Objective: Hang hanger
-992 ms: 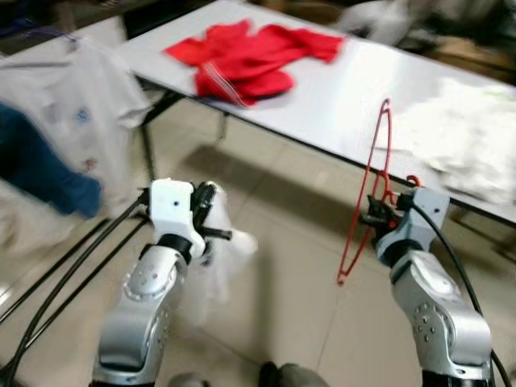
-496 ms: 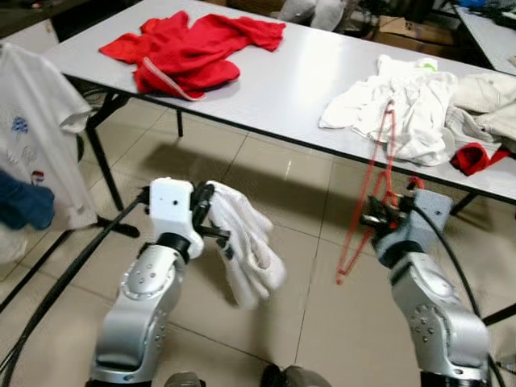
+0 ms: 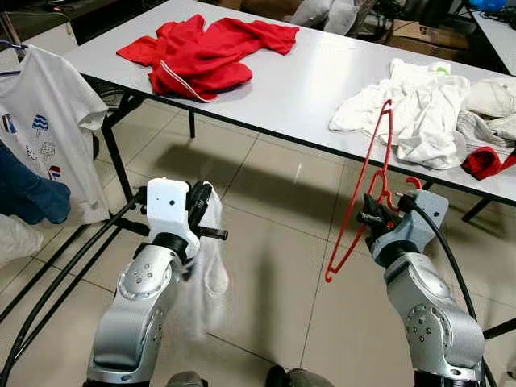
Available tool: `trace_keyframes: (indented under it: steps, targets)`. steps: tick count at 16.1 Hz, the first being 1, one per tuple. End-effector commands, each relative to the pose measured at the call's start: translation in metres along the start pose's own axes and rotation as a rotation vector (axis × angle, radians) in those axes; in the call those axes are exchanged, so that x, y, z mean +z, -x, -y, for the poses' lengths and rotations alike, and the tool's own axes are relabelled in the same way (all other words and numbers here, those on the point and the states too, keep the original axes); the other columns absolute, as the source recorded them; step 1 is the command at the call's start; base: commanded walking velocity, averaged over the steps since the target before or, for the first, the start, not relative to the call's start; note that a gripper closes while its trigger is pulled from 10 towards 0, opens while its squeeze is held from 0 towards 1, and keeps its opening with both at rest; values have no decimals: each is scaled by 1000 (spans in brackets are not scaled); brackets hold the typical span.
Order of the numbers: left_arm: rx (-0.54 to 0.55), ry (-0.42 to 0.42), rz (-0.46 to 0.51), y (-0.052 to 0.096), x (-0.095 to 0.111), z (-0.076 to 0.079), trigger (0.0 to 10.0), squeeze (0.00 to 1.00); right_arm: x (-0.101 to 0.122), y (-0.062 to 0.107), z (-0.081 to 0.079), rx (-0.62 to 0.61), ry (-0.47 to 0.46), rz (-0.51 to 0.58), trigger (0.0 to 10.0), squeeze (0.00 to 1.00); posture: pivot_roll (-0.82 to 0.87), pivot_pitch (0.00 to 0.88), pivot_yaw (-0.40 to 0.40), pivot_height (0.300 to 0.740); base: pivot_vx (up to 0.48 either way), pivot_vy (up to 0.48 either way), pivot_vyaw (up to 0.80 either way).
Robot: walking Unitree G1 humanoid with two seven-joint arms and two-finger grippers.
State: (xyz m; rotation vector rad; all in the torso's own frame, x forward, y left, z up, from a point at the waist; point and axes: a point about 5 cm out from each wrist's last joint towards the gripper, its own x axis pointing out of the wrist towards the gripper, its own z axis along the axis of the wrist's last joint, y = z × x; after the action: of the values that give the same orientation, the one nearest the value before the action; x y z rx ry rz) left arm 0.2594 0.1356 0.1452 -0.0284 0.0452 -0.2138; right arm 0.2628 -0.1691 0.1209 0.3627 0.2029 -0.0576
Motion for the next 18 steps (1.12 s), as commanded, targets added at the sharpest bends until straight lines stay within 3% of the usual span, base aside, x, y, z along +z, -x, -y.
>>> trace_keyframes:
  steps: [1, 3, 6, 8, 10, 11, 14, 15, 18]
  targets:
    - [-30, 3, 28, -2, 7, 5, 10000, 0, -1, 1, 8, -38, 10, 1, 10000, 0, 113, 57, -61, 740, 0, 0, 0]
    - [-34, 4, 32, -2, 8, 5, 10000, 0, 0, 1, 8, -32, -14, 15, 10000, 0, 113, 56, -59, 740, 0, 0, 0]
    - [-10, 31, 43, -3, 12, 2, 10000, 0, 0, 1, 7, -28, 59, 0, 10000, 0, 112, 54, -58, 740, 0, 0, 0]
    - [-26, -8, 38, -4, 14, 0, 10000, 0, 2, 2, 5, 20, 61, -15, 10000, 0, 112, 57, -59, 740, 0, 0, 0]
    - [-28, -51, 30, -6, 16, -5, 10000, 0, 9, 10, 10, 13, 232, -18, 10000, 0, 103, 58, -58, 740, 0, 270, 0]
    - [-26, -55, 29, -6, 17, -6, 10000, 0, 10, 14, 6, 52, 151, -12, 10000, 0, 102, 59, -58, 740, 0, 270, 0]
    - [-30, -58, 28, -7, 18, -8, 10000, 0, 17, 17, 2, 29, 140, 23, 10000, 0, 101, 58, -55, 740, 0, 270, 0]
    - [-34, -59, 29, -7, 21, -8, 10000, 0, 19, 19, -5, 79, 95, 46, 10000, 0, 99, 57, -52, 740, 0, 270, 0]
    - [-40, -58, 33, -9, 23, -9, 10000, 0, 18, 22, -8, 86, 119, 56, 10000, 0, 97, 56, -50, 740, 0, 285, 0]
